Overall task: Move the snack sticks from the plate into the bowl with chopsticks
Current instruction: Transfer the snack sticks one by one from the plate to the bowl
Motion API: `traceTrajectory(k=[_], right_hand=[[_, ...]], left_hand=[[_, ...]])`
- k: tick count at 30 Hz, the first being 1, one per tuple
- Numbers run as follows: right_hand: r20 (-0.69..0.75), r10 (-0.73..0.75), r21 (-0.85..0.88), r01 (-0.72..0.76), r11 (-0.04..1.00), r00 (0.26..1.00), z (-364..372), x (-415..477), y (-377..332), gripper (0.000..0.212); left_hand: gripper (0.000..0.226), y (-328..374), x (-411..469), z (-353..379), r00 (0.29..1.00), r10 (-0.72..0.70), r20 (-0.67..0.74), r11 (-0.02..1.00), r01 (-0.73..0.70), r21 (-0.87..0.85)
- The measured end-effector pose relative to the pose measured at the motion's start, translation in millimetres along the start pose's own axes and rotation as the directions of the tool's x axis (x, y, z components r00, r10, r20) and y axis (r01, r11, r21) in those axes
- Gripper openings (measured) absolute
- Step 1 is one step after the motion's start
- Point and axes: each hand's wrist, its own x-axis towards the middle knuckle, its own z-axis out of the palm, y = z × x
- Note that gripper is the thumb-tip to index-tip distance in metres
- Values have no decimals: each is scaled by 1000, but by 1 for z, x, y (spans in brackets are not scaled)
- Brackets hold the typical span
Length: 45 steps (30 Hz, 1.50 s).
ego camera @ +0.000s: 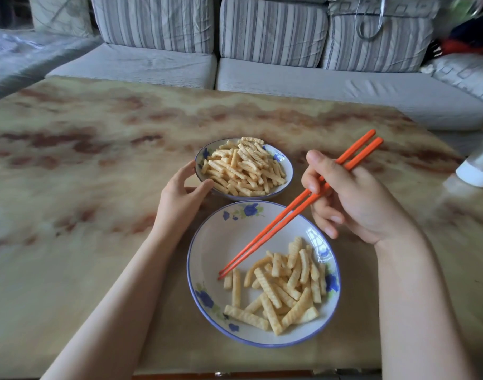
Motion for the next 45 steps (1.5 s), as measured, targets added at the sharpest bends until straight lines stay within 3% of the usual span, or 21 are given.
traceTrajectory(k=[14, 26, 33, 40, 45], right_hand=[[-129, -47, 31, 52, 998, 990, -6, 0, -2, 43], [-64, 2, -47, -5, 999, 998, -6, -2, -3, 43], [-81, -3, 18, 5, 1000, 997, 1, 2, -1, 45], [-312, -96, 185, 160, 970, 945, -8, 10, 4, 40], [-653, -64, 281, 320, 905, 755, -15, 14, 8, 36]], left_hand=[[50, -1, 1, 0, 1000, 12, 5, 1000, -12, -3], [49, -3, 2, 0, 1000, 6, 3, 1000, -6, -1], [48, -3, 2, 0, 1000, -4, 5, 1000, 4, -7], [48, -5, 3, 0, 1000, -10, 15, 1000, 10, 4], [48, -3, 2, 1, 1000, -14, 2, 1000, 14, -11]])
